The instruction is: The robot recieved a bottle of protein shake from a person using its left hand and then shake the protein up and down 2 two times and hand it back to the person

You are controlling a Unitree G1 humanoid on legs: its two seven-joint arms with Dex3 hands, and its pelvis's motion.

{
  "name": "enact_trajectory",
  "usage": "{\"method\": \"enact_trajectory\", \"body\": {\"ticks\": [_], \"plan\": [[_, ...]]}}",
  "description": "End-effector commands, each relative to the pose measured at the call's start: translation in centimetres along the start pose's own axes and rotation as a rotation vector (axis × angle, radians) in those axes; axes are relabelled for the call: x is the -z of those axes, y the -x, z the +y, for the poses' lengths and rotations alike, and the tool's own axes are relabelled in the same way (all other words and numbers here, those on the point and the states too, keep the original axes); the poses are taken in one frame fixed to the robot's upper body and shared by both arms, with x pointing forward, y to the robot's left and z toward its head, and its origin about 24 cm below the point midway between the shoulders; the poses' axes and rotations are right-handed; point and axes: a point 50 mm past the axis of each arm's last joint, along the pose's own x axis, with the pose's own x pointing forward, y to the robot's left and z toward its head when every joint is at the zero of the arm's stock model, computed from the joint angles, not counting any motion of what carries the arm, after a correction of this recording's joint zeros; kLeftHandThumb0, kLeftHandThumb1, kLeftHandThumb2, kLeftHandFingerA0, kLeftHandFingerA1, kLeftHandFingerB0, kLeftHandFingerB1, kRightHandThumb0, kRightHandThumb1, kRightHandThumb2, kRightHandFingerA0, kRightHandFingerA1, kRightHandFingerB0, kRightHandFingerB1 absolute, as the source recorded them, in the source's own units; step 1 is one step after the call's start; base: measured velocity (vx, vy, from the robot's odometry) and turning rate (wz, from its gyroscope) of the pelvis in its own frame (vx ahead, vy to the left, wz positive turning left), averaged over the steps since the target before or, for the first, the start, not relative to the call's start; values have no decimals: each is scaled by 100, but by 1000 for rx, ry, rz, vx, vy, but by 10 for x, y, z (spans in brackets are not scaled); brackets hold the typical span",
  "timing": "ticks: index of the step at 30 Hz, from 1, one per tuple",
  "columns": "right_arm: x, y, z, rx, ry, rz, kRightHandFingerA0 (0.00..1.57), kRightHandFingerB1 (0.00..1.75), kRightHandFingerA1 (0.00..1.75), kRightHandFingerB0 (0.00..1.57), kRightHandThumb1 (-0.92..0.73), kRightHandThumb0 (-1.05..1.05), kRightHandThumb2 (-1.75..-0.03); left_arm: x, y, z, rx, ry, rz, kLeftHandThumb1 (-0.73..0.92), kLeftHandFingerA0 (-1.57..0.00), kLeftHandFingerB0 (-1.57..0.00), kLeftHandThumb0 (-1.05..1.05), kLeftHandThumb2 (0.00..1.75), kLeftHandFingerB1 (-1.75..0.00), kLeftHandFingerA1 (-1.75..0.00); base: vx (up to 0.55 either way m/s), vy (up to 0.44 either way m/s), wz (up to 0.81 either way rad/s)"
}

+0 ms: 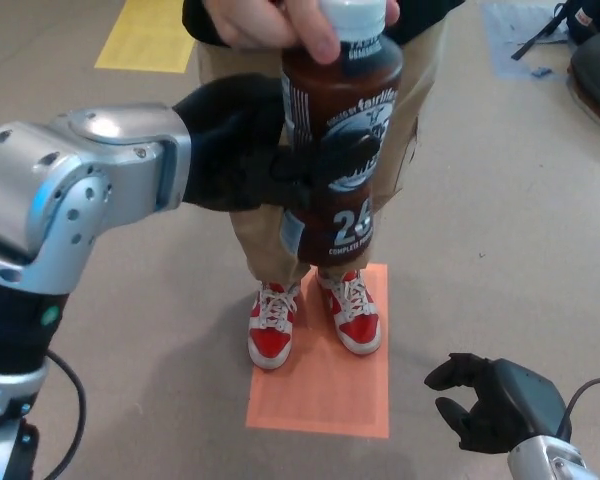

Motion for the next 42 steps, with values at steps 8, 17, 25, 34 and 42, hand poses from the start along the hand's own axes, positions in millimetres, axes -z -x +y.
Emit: {"method": "enact_trajectory", "body": {"ticks": [8, 17, 25, 34, 42], "plan": [[-1, -5, -8, 18, 8, -8, 92, 56, 77, 77, -74, -46, -73, 5, -2, 0, -251, -141, -177, 74, -94, -23, -28, 63, -29, -49, 0, 0, 0], [-1, -6, -9, 19, 1, -9, 91, 56, 77, 76, -74, -48, -73, 11, -3, -2, -373, -195, -372, 84, -98, -71, -17, 72, -115, -128, 0, 0, 0], [-4, -9, -11, 19, 8, -13, 94, 54, 76, 78, -71, -42, -77, 19, 0, 5, -369, -114, -357, 84, -73, -61, -19, 69, -118, -158, 0, 0, 0], [-3, -9, -10, 14, -13, 9, 92, 53, 76, 80, -74, -43, -71, 69, -6, 22, -406, -11, -255, 84, -77, -62, -16, 69, -109, -158, 0, 0, 0], [-1, -5, -6, 13, 2, 6, 93, 53, 76, 80, -72, -43, -74, 131, -15, 46, -487, 61, -81, 82, -80, -72, -20, 70, -110, -153, 0, 0, 0]]}}
